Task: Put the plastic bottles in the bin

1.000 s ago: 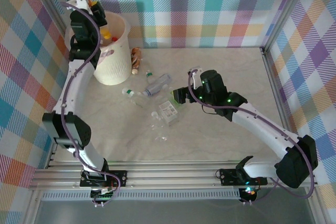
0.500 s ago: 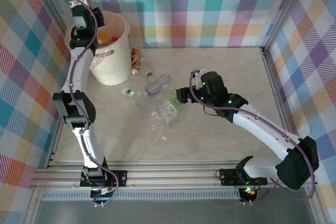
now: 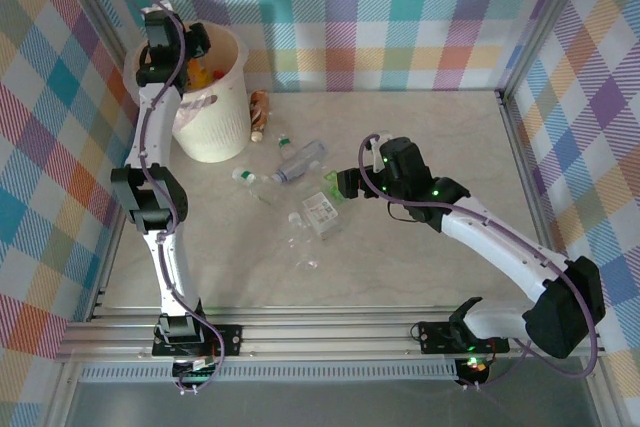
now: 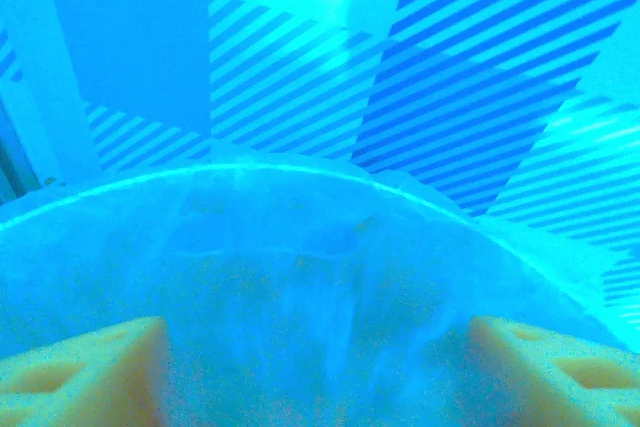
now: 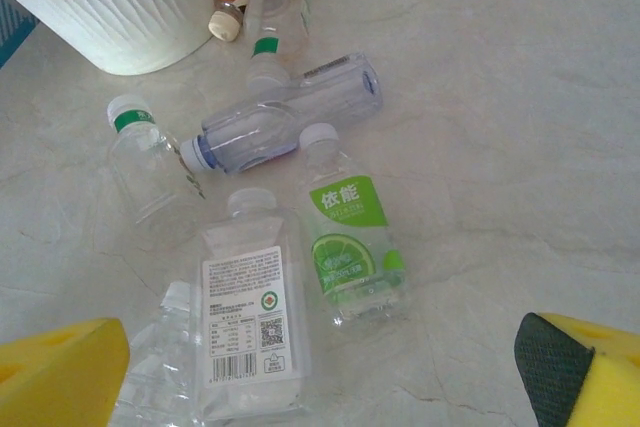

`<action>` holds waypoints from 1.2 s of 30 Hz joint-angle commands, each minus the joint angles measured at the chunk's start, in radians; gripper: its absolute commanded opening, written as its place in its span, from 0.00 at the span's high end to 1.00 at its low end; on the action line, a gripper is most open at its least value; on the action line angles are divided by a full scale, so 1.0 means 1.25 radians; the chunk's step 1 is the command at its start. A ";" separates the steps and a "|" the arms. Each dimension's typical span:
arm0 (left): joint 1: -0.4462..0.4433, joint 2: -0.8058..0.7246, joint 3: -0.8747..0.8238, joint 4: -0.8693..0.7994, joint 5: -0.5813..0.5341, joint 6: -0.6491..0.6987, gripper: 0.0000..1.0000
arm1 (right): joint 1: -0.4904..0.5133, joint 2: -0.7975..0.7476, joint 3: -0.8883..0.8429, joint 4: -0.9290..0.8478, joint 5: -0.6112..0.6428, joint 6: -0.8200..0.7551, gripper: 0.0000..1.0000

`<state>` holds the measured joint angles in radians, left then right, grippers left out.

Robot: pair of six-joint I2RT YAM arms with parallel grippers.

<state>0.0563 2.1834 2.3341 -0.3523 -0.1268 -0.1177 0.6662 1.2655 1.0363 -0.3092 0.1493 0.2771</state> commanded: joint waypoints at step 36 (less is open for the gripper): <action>-0.187 -0.505 -0.505 -0.009 -0.168 -0.194 0.00 | -0.005 0.029 -0.004 0.038 -0.015 0.052 0.00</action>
<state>-0.1394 1.6508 1.8038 -0.4095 -0.2634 -0.3466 0.6662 1.2972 1.0359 -0.2932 0.1383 0.3256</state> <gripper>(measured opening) 0.998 0.997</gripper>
